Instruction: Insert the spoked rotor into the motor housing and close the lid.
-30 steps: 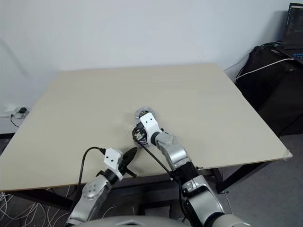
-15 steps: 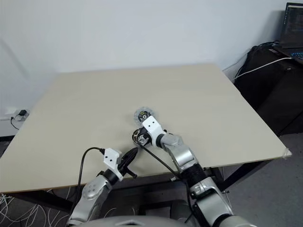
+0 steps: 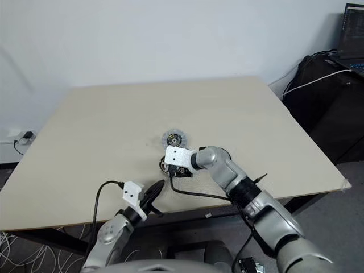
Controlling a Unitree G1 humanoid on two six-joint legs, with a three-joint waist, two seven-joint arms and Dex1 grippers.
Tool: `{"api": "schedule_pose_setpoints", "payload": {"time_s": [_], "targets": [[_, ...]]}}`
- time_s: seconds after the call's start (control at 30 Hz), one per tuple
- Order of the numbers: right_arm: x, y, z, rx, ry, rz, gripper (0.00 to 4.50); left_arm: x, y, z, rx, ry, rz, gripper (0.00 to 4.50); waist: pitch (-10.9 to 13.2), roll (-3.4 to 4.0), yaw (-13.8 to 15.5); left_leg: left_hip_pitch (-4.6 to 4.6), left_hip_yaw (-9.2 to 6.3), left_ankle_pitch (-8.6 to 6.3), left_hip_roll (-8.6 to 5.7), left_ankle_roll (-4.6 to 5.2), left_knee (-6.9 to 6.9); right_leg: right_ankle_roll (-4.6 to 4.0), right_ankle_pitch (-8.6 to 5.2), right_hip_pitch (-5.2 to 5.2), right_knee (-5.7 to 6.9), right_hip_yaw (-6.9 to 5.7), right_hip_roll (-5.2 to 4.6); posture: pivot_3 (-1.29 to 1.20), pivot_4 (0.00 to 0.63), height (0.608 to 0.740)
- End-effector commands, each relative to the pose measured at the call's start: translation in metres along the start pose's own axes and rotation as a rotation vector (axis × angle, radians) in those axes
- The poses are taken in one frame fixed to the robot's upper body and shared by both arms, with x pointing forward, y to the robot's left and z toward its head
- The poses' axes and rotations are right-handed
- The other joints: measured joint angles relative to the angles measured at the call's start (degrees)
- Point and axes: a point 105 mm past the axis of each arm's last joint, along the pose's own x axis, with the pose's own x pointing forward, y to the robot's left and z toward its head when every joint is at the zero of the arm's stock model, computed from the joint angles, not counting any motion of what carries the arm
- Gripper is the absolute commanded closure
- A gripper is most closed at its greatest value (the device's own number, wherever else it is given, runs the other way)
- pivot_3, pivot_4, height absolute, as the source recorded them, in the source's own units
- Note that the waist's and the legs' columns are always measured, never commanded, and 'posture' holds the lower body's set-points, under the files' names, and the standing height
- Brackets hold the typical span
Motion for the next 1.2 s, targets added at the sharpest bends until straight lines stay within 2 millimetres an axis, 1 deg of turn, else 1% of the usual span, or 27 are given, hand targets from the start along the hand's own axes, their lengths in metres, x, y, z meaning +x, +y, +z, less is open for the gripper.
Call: {"api": "schedule_pose_setpoints", "payload": {"time_s": [0.03,0.13,0.4,0.8,1.03,1.13,1.2], "targets": [[-0.002,-0.005,0.005,-0.119,0.042,0.072,1.37,0.002,0.001,0.011,0.008,-0.057,0.01,4.5,0.0,0.0,0.0,0.01,0.0,0.0,0.0,0.0,0.0,-0.02,0.01,0.01,0.0,0.0,0.0,0.0,0.0,0.74],[0.001,-0.003,0.0,-0.16,0.089,0.131,1.37,0.001,0.001,0.01,0.003,-0.059,0.018,4.5,0.0,0.0,0.0,0.0,-0.01,0.0,0.0,0.0,-0.01,-0.25,0.18,0.0,0.0,-0.01,0.0,0.0,0.0,0.74],[0.002,0.0,-0.005,-0.225,0.152,0.227,1.37,-0.001,-0.001,0.007,-0.01,-0.057,0.031,4.5,0.0,0.0,0.1,0.0,-0.02,0.0,-0.01,-0.01,-0.02,-0.24,0.21,-0.01,0.0,-0.02,0.0,0.0,0.0,0.74],[0.007,-0.002,-0.013,-0.297,0.22,0.266,1.37,0.0,-0.003,0.006,-0.028,-0.064,0.045,4.5,0.0,0.0,0.1,0.0,-0.03,-0.01,-0.02,-0.02,-0.02,-0.16,0.26,-0.02,0.03,-0.02,0.01,0.0,0.0,0.74],[0.011,-0.004,-0.016,-0.309,0.243,0.269,1.37,0.0,-0.004,0.006,-0.033,-0.066,0.05,4.5,0.0,0.02,-0.1,0.13,-0.04,-0.04,-0.01,-0.19,-0.02,-0.28,0.25,0.06,0.07,-0.01,0.02,0.0,0.0,0.74],[0.012,-0.005,-0.015,-0.309,0.242,0.266,1.92,0.0,-0.004,0.006,-0.032,-0.065,0.052,4.5,0.0,0.03,-0.2,0.21,-0.04,-0.06,-0.01,-0.29,-0.01,-0.09,0.1,0.12,0.12,0.0,0.03,0.0,0.0,0.74],[0.012,-0.006,-0.015,-0.309,0.239,0.262,2.53,0.0,-0.003,0.005,-0.034,-0.065,0.054,4.5,0.0,0.03,-0.1,0.24,-0.05,-0.05,-0.01,-0.3,-0.01,-0.07,0.09,0.14,0.15,0.0,0.03,0.0,0.0,0.74]]}}
